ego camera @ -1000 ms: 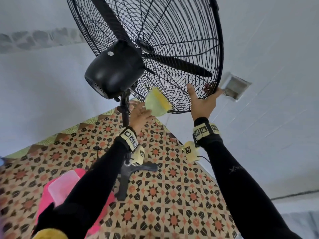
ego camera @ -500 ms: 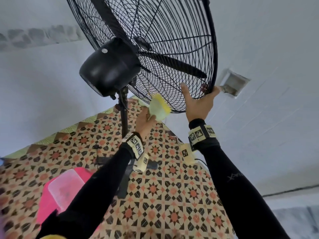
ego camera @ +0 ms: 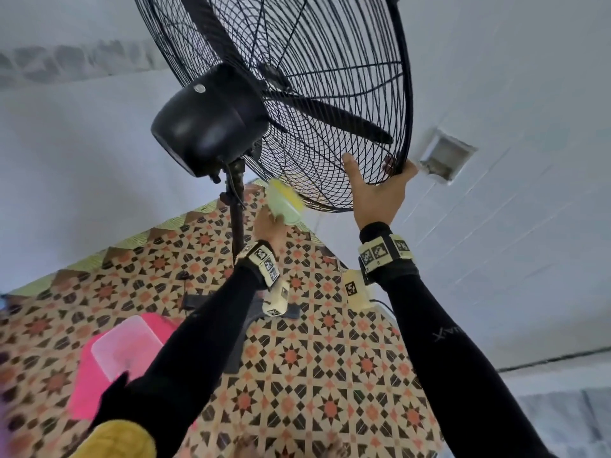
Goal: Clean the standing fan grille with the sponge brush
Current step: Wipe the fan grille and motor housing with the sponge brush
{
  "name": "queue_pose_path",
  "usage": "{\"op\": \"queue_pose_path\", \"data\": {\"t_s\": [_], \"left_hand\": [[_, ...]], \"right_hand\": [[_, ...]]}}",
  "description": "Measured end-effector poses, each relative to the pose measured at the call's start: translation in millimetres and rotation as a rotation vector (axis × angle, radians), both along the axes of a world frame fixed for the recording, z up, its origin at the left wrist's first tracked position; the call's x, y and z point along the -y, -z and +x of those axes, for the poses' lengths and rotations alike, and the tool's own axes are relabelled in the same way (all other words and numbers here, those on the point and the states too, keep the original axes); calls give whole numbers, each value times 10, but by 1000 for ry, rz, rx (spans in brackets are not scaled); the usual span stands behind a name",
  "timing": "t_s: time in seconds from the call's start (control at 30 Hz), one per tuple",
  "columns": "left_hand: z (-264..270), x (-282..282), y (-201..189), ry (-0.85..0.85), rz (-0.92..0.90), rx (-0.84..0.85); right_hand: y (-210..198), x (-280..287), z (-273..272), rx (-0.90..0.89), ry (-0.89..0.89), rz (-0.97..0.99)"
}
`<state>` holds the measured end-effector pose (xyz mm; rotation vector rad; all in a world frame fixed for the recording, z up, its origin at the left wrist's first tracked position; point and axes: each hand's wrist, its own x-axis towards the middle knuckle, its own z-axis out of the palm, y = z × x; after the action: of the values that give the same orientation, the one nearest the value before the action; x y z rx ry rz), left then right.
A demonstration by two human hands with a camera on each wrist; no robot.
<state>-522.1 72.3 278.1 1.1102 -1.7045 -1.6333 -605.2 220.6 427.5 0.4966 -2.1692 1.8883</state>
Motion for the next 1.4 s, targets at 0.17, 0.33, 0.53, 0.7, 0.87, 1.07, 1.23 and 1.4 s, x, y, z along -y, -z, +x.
{"op": "queue_pose_path", "data": {"t_s": [0.17, 0.33, 0.53, 0.7, 0.87, 1.07, 1.23, 1.4], "left_hand": [[-36, -231, -40, 181, 104, -162], [46, -172, 253, 77, 120, -65], [-426, -230, 386, -31, 131, 59], [-588, -509, 317, -52, 151, 21], [-347, -772, 313, -5, 152, -126], [-497, -741, 32, -175, 191, -107], [-225, -843, 211, -18, 349, -382], [-283, -818, 231, -129, 308, -338]], "right_hand": [[-37, -65, -86, 10, -30, 2], [-4, -37, -56, 5, -70, -16], [163, -221, -195, -93, -171, 52], [234, -335, -338, -167, -260, 81], [256, -318, -416, -197, -301, 34], [357, -513, -424, -246, -350, -61], [191, -467, -564, -201, -320, -150], [257, -488, -636, -210, -410, -50]]}}
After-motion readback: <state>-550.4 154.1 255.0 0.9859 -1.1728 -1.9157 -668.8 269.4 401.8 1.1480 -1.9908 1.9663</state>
